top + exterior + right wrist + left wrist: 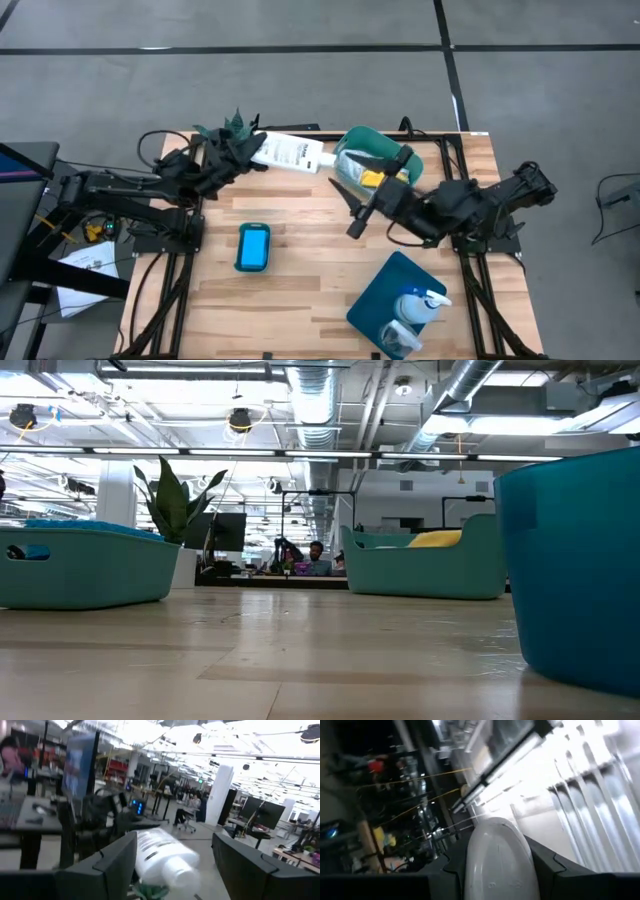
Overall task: Pick & Place Kitchen Items
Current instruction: Put the white glass cleaner bottle into the blue bin
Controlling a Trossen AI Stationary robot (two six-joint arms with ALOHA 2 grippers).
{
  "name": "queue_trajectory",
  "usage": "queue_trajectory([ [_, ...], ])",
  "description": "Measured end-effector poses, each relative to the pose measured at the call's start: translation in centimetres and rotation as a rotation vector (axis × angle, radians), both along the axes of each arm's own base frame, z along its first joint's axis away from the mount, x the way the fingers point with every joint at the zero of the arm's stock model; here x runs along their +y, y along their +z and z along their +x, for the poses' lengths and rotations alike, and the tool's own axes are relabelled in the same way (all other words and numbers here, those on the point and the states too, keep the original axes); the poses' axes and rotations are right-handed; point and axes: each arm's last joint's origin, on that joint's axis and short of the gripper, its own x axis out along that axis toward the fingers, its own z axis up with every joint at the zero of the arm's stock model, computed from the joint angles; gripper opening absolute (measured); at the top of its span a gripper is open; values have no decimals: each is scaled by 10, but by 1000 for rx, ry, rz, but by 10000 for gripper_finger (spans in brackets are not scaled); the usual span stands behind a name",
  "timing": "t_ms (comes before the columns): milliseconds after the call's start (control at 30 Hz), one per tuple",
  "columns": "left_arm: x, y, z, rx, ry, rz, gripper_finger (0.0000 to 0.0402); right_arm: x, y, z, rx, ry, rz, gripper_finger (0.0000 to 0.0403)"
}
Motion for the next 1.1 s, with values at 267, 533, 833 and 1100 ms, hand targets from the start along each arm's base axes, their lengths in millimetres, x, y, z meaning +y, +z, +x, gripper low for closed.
queue_trajectory([
  [267,-5,13,-8,-52,108,364,122,-4,10,-7,-109,14,84,249],
  [533,-7,18,-13,-69,199,544,121,-4,11,-5,-246,195,290,249],
  [833,-8,18,-12,-64,181,594,121,-21,6,-5,-199,200,372,249],
  [1100,-8,17,-12,-57,190,612,122,-32,1,1,-188,254,451,249],
])
